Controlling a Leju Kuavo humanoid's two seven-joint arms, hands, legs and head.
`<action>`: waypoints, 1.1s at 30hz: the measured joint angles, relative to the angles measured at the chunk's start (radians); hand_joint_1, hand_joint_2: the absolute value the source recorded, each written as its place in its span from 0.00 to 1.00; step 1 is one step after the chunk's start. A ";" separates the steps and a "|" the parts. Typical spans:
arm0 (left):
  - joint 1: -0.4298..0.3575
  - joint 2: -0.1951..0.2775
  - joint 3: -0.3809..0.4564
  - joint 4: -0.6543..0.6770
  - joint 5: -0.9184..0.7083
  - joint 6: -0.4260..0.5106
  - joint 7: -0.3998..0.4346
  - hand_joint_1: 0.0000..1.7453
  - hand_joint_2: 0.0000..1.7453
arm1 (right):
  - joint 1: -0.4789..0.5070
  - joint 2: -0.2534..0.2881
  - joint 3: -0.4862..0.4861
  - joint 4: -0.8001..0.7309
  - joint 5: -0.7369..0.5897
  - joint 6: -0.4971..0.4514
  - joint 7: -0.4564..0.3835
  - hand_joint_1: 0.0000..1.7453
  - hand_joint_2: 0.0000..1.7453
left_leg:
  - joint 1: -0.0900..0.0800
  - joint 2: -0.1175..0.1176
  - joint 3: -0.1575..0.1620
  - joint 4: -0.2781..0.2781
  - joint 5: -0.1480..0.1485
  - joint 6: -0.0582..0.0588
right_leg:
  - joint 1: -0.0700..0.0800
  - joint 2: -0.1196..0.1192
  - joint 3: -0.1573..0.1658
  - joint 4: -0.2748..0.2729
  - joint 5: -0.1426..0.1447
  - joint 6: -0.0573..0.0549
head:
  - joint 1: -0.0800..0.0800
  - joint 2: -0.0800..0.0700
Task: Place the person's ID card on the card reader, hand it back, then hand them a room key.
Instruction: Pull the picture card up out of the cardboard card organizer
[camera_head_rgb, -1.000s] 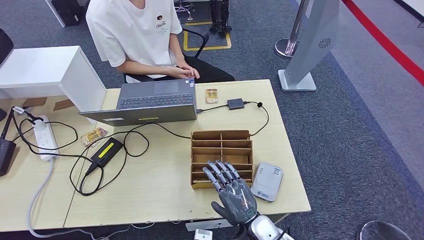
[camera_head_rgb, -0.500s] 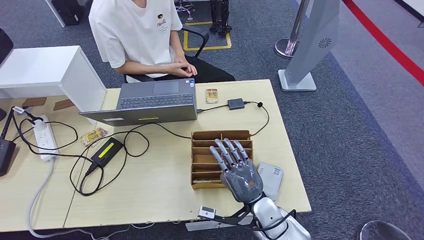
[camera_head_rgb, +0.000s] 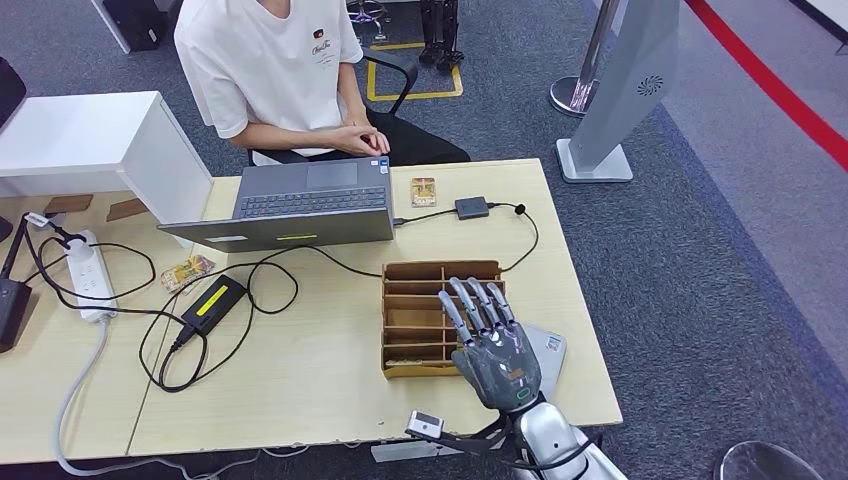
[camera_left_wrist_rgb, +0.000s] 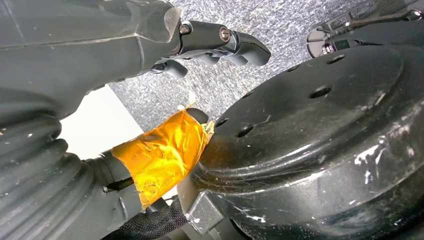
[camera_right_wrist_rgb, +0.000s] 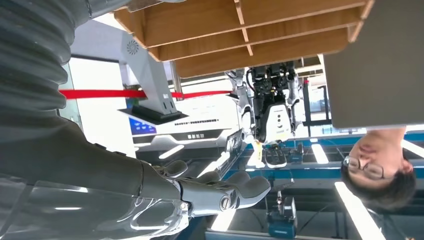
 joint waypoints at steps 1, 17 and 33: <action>0.000 0.000 0.000 0.000 0.002 0.002 0.000 0.00 1.00 | 0.015 -0.001 -0.003 -0.021 -0.001 0.000 -0.004 0.00 1.00 | 0.000 0.000 0.000 0.000 0.000 0.000 | 0.000 0.000 0.000 0.000 0.000 0.000 | 0.000 0.000; 0.004 -0.004 0.000 0.000 0.041 0.021 0.000 0.00 1.00 | 0.205 -0.049 -0.034 -0.327 -0.008 0.000 -0.013 0.00 1.00 | 0.000 0.000 0.000 0.000 0.000 0.000 | 0.000 -0.001 0.000 0.000 0.000 0.000 | 0.000 0.000; 0.006 -0.010 0.000 0.000 0.050 0.029 0.000 0.00 1.00 | 0.319 -0.216 0.007 -0.444 -0.143 0.043 0.069 0.00 1.00 | 0.000 0.000 0.000 0.000 -0.001 0.001 | 0.000 0.000 0.001 -0.001 0.000 0.000 | 0.000 0.000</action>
